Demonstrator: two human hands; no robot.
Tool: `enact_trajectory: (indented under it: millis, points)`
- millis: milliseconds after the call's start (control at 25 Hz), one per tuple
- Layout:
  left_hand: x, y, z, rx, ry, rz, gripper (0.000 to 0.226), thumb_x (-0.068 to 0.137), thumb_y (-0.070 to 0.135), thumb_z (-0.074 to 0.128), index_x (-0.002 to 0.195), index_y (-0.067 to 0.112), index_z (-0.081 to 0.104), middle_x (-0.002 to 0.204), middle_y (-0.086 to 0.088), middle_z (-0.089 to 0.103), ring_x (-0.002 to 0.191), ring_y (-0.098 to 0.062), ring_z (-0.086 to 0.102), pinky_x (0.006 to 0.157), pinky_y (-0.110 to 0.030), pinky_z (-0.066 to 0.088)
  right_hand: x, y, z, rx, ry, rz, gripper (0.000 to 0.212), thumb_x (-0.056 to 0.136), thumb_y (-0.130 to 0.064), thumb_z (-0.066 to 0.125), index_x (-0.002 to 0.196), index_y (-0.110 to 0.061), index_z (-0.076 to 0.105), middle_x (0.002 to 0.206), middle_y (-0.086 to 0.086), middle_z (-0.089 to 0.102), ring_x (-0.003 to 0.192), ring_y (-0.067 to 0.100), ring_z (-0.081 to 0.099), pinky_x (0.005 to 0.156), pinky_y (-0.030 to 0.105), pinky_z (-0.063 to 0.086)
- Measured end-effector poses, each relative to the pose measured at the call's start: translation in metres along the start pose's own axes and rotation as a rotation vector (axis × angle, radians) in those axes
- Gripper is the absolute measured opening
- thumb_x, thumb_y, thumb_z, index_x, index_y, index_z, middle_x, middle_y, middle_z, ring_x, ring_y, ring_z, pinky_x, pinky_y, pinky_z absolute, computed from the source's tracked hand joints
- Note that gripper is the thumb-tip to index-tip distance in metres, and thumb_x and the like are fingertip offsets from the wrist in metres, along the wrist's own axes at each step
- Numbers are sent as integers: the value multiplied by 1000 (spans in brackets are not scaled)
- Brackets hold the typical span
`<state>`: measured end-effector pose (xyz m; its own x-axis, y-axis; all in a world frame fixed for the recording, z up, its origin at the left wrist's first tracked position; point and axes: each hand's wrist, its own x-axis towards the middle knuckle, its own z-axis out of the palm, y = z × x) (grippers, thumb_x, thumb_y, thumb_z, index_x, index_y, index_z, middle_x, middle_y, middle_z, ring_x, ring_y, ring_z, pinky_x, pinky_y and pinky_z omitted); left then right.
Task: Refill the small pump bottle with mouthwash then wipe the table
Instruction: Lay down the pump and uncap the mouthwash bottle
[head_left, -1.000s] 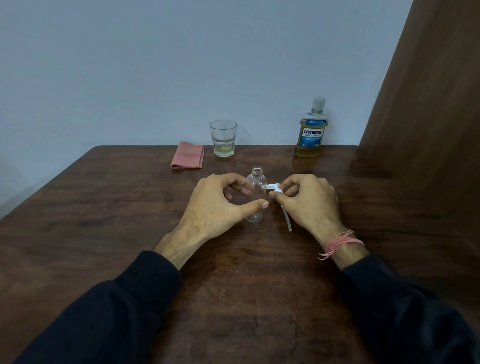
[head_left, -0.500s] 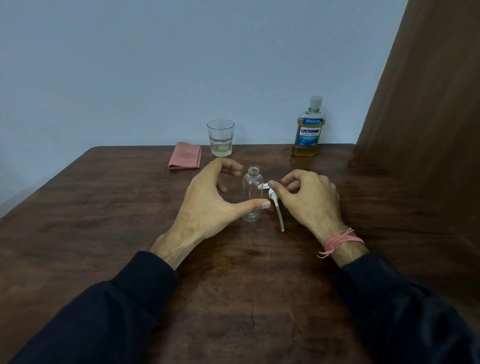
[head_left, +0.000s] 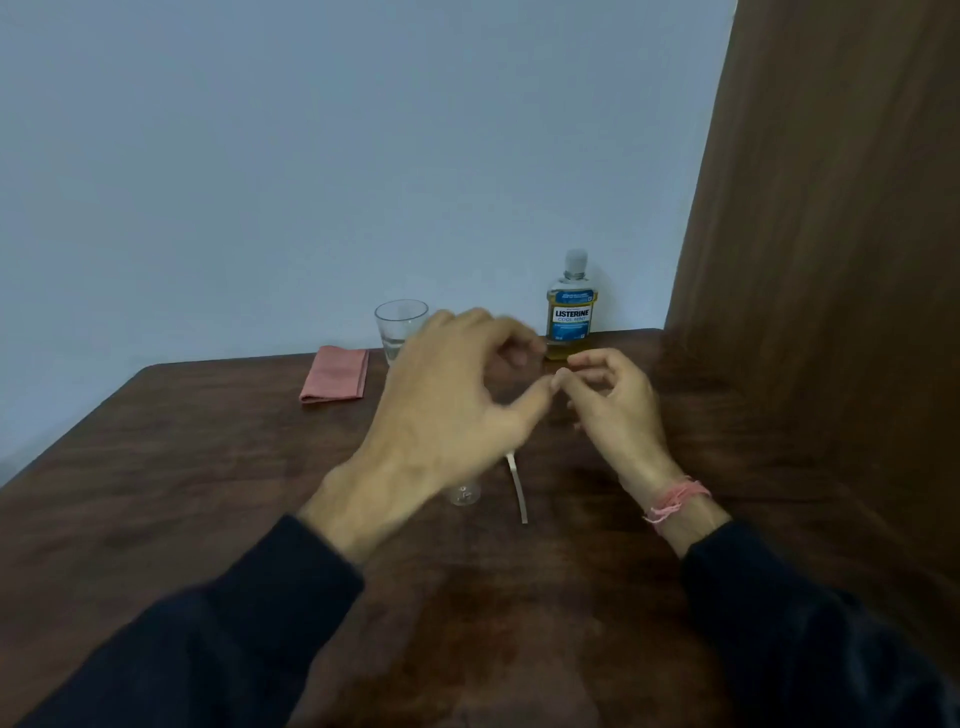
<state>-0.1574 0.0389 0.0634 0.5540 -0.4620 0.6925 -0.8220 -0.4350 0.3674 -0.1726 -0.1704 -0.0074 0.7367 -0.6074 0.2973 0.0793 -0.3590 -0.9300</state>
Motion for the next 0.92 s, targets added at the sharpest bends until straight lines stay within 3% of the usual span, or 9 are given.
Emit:
enact_trajectory:
  millis: [160, 240, 320, 440, 520, 720, 840, 920]
  points:
    - [88, -7, 21, -65, -249, -230, 13, 98, 46, 79, 107, 38, 83, 98, 21, 81, 85, 2, 71, 75, -26, 53, 47, 4, -8, 68, -12, 90, 31, 101, -23, 78, 132, -24, 69, 114, -5, 78, 101, 16, 78, 63, 24, 65]
    - [119, -21, 33, -38, -349, -272, 14, 102, 40, 82, 112, 31, 85, 105, 15, 82, 92, -3, 72, 74, -22, 50, 66, 4, -6, 98, -8, 117, 37, 102, -19, 77, 138, -22, 66, 118, -3, 78, 100, 16, 79, 62, 24, 65]
    - [144, -37, 50, 14, -429, -317, 20, 103, 38, 83, 118, 26, 85, 112, 8, 81, 106, -12, 74, 82, -23, 53, 88, 9, -5, 99, 6, 126, 40, 102, -15, 77, 140, -22, 65, 119, -1, 77, 99, 17, 79, 62, 24, 65]
    - [169, -57, 69, 66, -500, -361, 33, 102, 36, 86, 131, 20, 82, 124, 3, 81, 120, -18, 74, 102, -33, 58, 120, 19, -4, -5, 50, 116, 45, 100, -10, 79, 141, -22, 64, 128, 1, 73, 117, 21, 73, 88, 38, 68]
    - [178, -70, 76, 68, -522, -374, 41, 103, 31, 86, 141, 19, 78, 133, 0, 80, 128, -20, 73, 107, -34, 57, 137, 24, -4, -110, 55, 107, 54, 97, -7, 81, 145, -22, 60, 138, 4, 70, 126, 24, 69, 104, 40, 62]
    - [193, -87, 103, -24, -597, -405, 61, 109, 25, 80, 165, 19, 57, 150, -2, 73, 129, -25, 72, 95, -36, 65, 166, 35, 9, -180, 51, 108, 73, 97, -14, 83, 160, -20, 47, 162, 8, 54, 146, 31, 56, 117, 49, 54]
    - [203, -86, 117, 39, -556, -300, 63, 111, 25, 75, 169, 15, 53, 159, -4, 69, 136, -26, 70, 109, -38, 61, 174, 36, 13, -47, -43, 109, 81, 100, -22, 80, 168, -25, 35, 172, 8, 43, 155, 32, 47, 123, 51, 47]
    - [207, -85, 124, 71, -569, -254, 61, 114, 24, 70, 170, 12, 50, 164, -6, 65, 140, -27, 69, 114, -42, 60, 175, 37, 17, 79, -136, 118, 72, 106, -25, 72, 168, -26, 35, 170, 8, 46, 155, 30, 48, 122, 47, 47]
